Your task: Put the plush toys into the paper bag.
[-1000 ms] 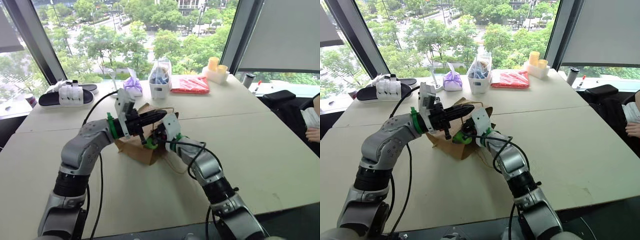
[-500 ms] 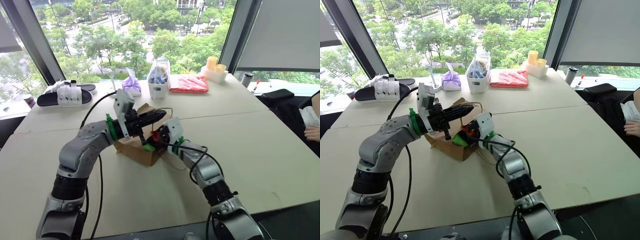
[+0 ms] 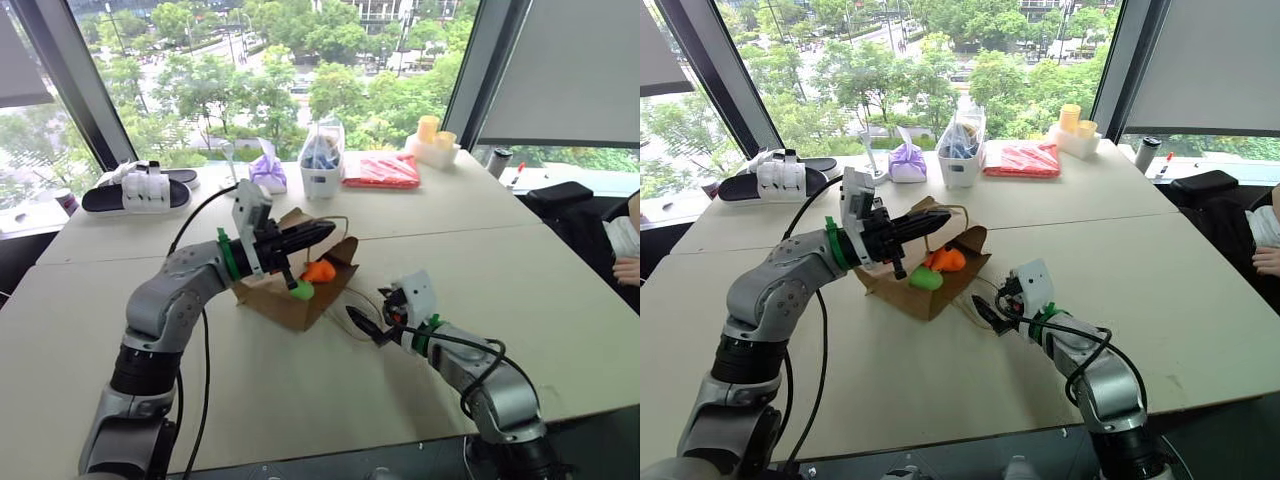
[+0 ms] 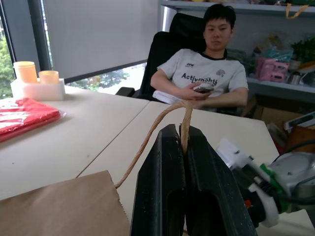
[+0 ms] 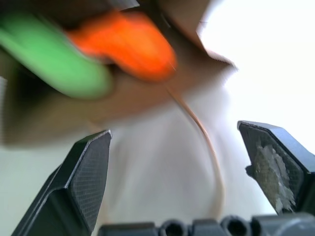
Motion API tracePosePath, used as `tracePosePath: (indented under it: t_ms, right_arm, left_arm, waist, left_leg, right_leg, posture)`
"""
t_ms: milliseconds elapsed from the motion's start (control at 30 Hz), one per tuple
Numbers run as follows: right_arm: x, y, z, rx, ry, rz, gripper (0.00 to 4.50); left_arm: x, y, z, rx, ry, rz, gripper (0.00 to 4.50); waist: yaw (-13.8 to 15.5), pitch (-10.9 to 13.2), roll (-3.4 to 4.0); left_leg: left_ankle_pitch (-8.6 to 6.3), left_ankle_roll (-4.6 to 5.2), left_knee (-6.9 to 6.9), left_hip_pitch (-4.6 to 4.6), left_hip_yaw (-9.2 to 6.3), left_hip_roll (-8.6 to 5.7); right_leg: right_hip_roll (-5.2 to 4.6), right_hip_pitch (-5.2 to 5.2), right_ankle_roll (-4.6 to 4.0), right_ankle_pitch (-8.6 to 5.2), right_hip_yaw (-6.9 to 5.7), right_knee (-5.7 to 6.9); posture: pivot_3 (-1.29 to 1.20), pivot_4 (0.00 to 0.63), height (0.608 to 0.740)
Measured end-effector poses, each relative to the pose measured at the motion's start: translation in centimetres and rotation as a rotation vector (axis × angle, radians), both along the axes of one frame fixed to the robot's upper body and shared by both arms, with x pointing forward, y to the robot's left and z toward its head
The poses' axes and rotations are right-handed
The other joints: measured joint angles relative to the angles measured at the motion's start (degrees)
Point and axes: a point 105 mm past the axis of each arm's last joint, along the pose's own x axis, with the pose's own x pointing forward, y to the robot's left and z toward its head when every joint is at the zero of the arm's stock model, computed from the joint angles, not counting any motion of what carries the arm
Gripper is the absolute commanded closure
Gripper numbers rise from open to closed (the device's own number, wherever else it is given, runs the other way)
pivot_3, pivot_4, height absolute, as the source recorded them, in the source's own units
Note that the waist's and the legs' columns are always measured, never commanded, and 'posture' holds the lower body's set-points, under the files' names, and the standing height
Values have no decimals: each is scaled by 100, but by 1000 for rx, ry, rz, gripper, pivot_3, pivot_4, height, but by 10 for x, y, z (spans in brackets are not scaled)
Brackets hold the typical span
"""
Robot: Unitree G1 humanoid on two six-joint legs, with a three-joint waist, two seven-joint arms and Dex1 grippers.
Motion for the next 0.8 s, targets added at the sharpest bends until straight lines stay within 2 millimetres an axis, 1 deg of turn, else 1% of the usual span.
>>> tracePosePath:
  t_ms: [100,133,200,267,300,400,567,633,667,700,733,800]
  right_arm:
    - [13,2,-3,-67,-32,-12,80]
    - [16,4,-2,-75,-42,-12,585]
    - [23,9,-2,-84,-54,-10,1285]
    - [28,15,-2,-92,-63,-7,2381]
    - [29,16,-2,-97,-65,-5,2845]
    - [32,18,-2,-107,-63,-3,4473]
    - [33,13,0,-95,-37,-27,4473]
    - [31,6,5,-51,-9,-51,4473]
    - [28,-1,11,-13,7,-65,4473]
    - [26,-7,20,17,10,-75,4473]
    - [24,-13,37,51,-8,-80,4473]
    - [22,-20,75,106,-74,-79,4473]
  left_arm:
    - [0,0,-2,1,3,-6,4500]
    - [0,0,-1,2,1,-9,4500]
    - [0,0,-1,3,-4,-8,4500]
    - [0,0,-1,3,-10,-4,4500]
    - [0,0,-2,4,-11,-3,4500]
    - [-1,2,-6,10,-7,7,4500]
    - [-2,-1,-2,0,-20,15,4500]
    - [-1,-1,-1,-6,-22,24,4500]
    - [0,-1,0,-14,-21,34,4500]
    - [1,0,1,-22,-20,44,4500]
    - [4,0,4,-34,-19,56,4500]
    - [10,0,11,-59,-26,76,4500]
  waist:
    - [-9,-1,-1]
    - [-13,-1,-2]
    - [-14,-1,-2]
    - [-10,-1,-2]
    - [-8,-1,-2]
    - [28,-1,-2]
    - [40,-1,-2]
    - [43,-1,-2]
    - [46,-1,-2]
    - [41,0,-2]
    - [35,1,-1]
    - [22,1,-1]
  left_leg:
    - [1,-1,1,1,1,1]
    - [1,-1,1,5,1,1]
    - [2,-4,1,7,0,2]
    - [3,-5,2,7,-2,1]
    - [3,-4,4,7,-2,1]
    - [3,-4,5,5,-5,0]
    - [3,-4,6,3,-10,-2]
    - [3,-4,5,1,-15,-2]
    - [3,-4,5,-4,-19,-2]
    - [3,-4,6,-8,-20,-1]
    - [3,-4,7,-16,-21,-2]
    - [3,-4,7,-17,-22,-1]
  right_leg:
    - [0,0,0,0,2,-1]
    - [0,2,0,0,2,0]
    - [1,3,-1,1,1,2]
    - [1,5,-1,1,2,3]
    - [1,6,-1,1,2,3]
    - [0,8,-1,1,1,2]
    - [0,11,-1,1,0,0]
    - [-1,10,-1,1,0,0]
    - [-1,6,-1,1,0,-2]
    - [-1,2,0,1,1,-3]
    - [-1,-6,0,1,1,-3]
    - [-1,-10,0,1,-1,-2]
  posture:
    - [0,150,740]
    - [0,150,740]
    - [0,150,740]
    - [0,150,740]
    - [0,150,740]
    - [0,150,740]
    - [0,150,740]
    - [0,150,740]
    - [0,150,740]
    - [0,150,740]
    - [0,150,740]
    - [0,150,740]
